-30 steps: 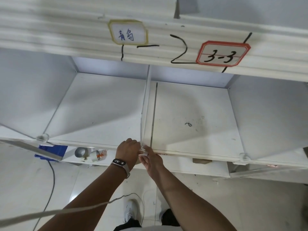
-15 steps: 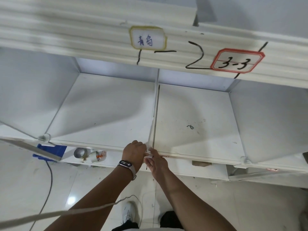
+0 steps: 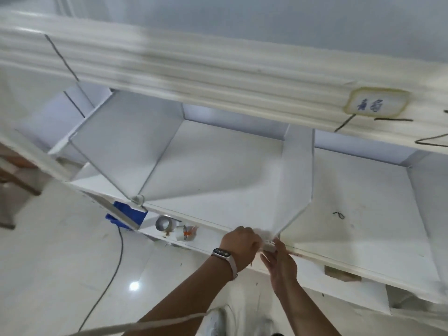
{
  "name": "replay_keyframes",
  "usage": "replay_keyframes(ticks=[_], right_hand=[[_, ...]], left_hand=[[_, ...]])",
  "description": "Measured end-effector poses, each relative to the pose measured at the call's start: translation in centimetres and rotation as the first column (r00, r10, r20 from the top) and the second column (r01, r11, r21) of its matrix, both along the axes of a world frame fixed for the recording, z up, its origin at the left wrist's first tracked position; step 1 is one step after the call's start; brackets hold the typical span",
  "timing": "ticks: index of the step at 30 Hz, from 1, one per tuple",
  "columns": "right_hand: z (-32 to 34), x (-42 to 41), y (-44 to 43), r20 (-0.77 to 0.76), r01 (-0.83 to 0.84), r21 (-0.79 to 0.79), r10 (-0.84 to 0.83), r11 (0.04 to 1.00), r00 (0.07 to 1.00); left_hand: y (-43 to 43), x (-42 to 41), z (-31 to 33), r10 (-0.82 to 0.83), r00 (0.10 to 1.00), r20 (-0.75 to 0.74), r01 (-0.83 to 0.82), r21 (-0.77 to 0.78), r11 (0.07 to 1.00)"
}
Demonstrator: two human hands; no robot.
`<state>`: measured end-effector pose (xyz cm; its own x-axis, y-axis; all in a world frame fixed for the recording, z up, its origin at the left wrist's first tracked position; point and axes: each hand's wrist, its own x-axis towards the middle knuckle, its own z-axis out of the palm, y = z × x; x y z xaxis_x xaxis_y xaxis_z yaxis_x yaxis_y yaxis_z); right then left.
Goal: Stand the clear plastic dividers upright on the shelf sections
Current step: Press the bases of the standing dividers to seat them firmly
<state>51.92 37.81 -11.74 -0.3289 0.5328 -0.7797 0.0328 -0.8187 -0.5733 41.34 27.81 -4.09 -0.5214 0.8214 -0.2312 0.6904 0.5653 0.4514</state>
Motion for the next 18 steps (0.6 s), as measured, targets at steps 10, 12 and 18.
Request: replay_keyframes(ticks=[10,12,18], right_hand=[[1.5,0.4,-0.6,0.103,-0.160,0.167,0.144,0.973,0.984],[1.5,0.1,-1.2,0.109,-0.153,0.201,0.133,0.968,0.985],[-0.1,-0.3,-5.5,0.072,-0.042,0.166,0.030,0.985,0.997]], left_hand=[[-6.0,-2.8,3.8,0.425,0.902,0.075,-0.430,0.060,0.901],[-7.8,-3.9,4.4,0.489,0.869,0.073,-0.493,0.060,0.868],[-14.2,-7.5,6.7,0.722,0.691,0.044,-0.720,0.129,0.682]])
